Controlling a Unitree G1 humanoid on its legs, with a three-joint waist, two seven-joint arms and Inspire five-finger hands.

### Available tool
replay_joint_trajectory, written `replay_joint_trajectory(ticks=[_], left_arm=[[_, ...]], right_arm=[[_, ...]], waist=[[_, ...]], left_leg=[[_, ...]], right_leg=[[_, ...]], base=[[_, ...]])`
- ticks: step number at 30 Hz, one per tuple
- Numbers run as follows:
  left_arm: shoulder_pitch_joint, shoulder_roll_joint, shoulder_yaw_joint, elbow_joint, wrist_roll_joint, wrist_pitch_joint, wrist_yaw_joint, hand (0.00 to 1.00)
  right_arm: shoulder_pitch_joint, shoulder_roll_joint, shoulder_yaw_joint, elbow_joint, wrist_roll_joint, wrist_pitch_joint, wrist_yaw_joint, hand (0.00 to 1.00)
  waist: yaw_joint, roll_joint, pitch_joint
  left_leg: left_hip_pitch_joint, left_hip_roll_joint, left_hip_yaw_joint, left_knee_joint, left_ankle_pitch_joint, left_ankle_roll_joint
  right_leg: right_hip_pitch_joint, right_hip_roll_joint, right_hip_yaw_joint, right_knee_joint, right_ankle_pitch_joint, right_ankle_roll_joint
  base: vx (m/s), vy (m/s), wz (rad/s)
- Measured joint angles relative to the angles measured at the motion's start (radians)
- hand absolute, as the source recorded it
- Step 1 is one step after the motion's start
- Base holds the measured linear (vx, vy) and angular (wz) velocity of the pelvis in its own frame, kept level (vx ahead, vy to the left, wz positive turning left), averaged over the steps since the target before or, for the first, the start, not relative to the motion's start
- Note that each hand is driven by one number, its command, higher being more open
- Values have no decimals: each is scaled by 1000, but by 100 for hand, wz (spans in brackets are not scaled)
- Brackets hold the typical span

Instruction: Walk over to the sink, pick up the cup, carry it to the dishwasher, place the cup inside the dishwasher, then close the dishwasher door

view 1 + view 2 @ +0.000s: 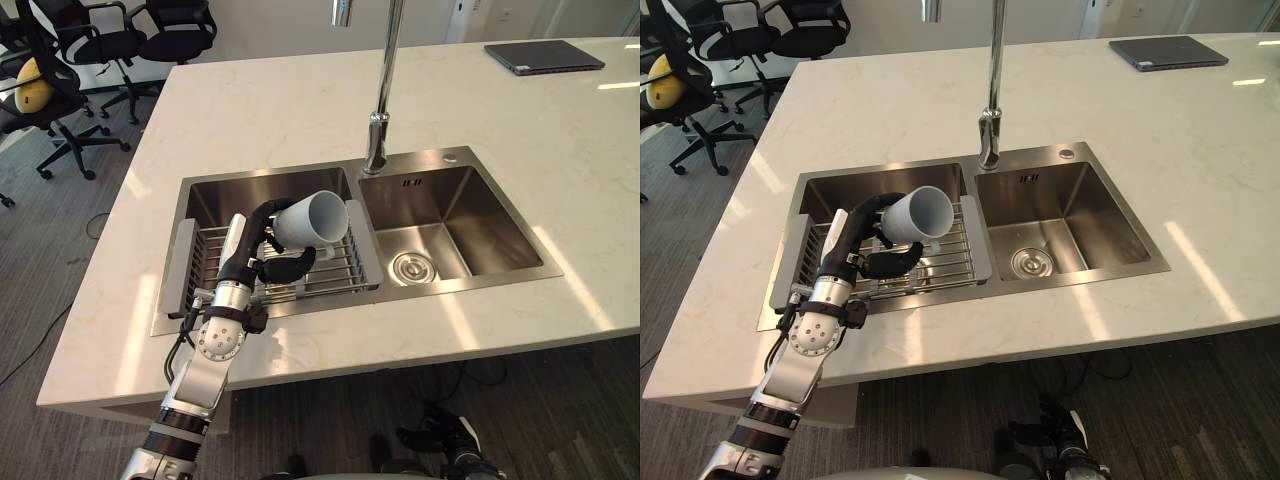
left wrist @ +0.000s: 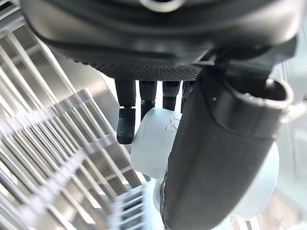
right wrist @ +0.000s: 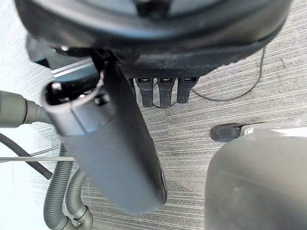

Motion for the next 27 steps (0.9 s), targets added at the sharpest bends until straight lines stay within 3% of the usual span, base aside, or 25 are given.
replay_joint_trajectory(ticks=[8, 16, 27], left_arm=[[50, -82, 16, -154, -152, -51, 16, 30], [164, -135, 19, -224, -199, -54, 14, 30], [240, -137, -37, -341, -187, -55, 10, 30]], right_arm=[[4, 6, -9, -3, 3, 0, -10, 90], [17, 8, -10, -17, 5, 0, -17, 90], [12, 44, 0, -46, 9, 0, -32, 90]], waist=[[2, -1, -1], [23, -2, -15], [52, -25, -12]], left_leg=[[12, 0, 0, 1, 0, 0], [25, 12, 30, 6, -13, -3], [-48, 34, 95, 163, -102, 3]], right_leg=[[-1, 0, 6, 31, -17, 3], [-5, 7, 35, 44, -22, 4], [-77, 20, 100, 126, -43, 13]], base=[[0, 0, 0], [-15, -14, -10], [-14, 7, -18]])
